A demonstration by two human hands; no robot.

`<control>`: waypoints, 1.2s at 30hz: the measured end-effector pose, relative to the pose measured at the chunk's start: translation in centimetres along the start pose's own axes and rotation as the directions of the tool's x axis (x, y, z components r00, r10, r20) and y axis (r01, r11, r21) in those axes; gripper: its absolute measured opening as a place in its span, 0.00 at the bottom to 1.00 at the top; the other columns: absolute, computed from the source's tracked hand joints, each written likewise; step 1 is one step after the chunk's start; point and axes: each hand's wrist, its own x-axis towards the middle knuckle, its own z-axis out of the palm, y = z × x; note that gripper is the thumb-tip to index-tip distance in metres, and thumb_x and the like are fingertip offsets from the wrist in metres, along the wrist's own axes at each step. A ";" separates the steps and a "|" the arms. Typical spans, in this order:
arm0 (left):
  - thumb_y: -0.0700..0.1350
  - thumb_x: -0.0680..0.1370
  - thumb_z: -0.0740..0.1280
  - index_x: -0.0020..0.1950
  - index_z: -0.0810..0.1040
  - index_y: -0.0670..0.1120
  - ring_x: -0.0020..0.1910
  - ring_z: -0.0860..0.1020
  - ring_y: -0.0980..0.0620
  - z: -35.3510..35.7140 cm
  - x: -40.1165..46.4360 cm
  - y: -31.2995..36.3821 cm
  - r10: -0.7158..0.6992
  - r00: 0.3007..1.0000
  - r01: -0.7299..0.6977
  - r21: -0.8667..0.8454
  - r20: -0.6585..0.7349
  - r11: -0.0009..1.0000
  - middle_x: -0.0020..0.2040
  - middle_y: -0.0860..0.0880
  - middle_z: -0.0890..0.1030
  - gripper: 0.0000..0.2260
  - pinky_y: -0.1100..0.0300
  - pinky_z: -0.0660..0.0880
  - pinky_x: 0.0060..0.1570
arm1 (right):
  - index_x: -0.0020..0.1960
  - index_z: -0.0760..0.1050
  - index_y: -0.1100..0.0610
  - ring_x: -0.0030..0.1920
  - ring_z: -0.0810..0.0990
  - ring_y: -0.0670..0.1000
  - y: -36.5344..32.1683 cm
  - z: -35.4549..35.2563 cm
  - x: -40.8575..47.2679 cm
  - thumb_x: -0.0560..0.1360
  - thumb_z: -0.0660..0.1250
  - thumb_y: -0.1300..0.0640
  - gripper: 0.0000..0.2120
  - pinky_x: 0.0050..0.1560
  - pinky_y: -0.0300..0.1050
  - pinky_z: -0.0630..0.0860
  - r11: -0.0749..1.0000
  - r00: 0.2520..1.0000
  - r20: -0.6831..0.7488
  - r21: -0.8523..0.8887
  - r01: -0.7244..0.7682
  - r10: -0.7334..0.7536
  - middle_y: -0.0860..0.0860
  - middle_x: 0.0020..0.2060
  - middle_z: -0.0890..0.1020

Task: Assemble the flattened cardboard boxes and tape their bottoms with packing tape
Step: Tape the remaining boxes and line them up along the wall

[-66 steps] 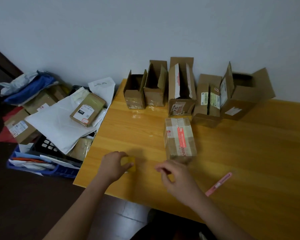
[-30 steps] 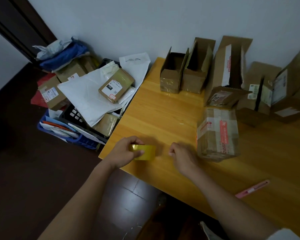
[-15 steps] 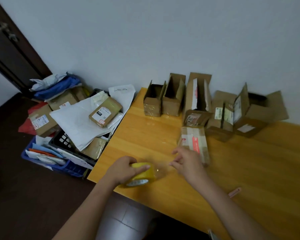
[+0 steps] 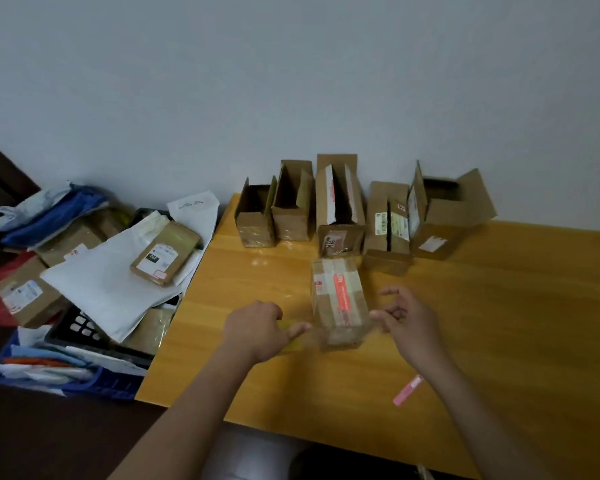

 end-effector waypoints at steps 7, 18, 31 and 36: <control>0.70 0.77 0.49 0.35 0.72 0.49 0.42 0.79 0.47 2.4 0.3 1.6 -0.032 0.999 0.032 0.037 -0.003 0.999 0.37 0.50 0.77 0.28 0.57 0.72 0.35 | 0.54 0.75 0.54 0.35 0.80 0.48 2.2 0.9 0.6 0.76 0.70 0.61 0.08 0.31 0.40 0.79 0.997 0.996 -0.065 0.053 -0.057 0.060 0.51 0.39 0.80; 0.76 0.71 0.52 0.42 0.79 0.47 0.36 0.78 0.51 2.2 0.9 0.8 -0.060 0.997 0.064 0.093 -0.046 0.994 0.35 0.51 0.79 0.34 0.58 0.74 0.33 | 0.51 0.75 0.53 0.36 0.79 0.44 2.9 2.1 0.7 0.74 0.72 0.60 0.08 0.28 0.34 0.73 0.992 0.992 -0.100 0.109 -0.066 0.077 0.48 0.40 0.81; 0.76 0.71 0.53 0.45 0.80 0.47 0.37 0.78 0.51 3.6 2.6 1.1 -0.120 0.993 0.120 0.072 -0.010 0.990 0.36 0.52 0.78 0.34 0.59 0.72 0.33 | 0.46 0.76 0.53 0.37 0.78 0.47 3.9 3.3 1.5 0.76 0.69 0.59 0.03 0.35 0.38 0.73 0.961 0.978 -0.061 0.208 -0.184 0.200 0.50 0.43 0.82; 0.74 0.73 0.54 0.40 0.74 0.48 0.37 0.77 0.51 5.2 2.8 1.9 -0.180 0.981 0.182 -0.020 0.066 0.983 0.34 0.52 0.76 0.29 0.59 0.71 0.33 | 0.52 0.77 0.58 0.35 0.78 0.47 4.6 3.6 1.8 0.76 0.70 0.59 0.06 0.32 0.34 0.74 0.847 0.922 0.014 0.391 -0.360 0.386 0.53 0.47 0.81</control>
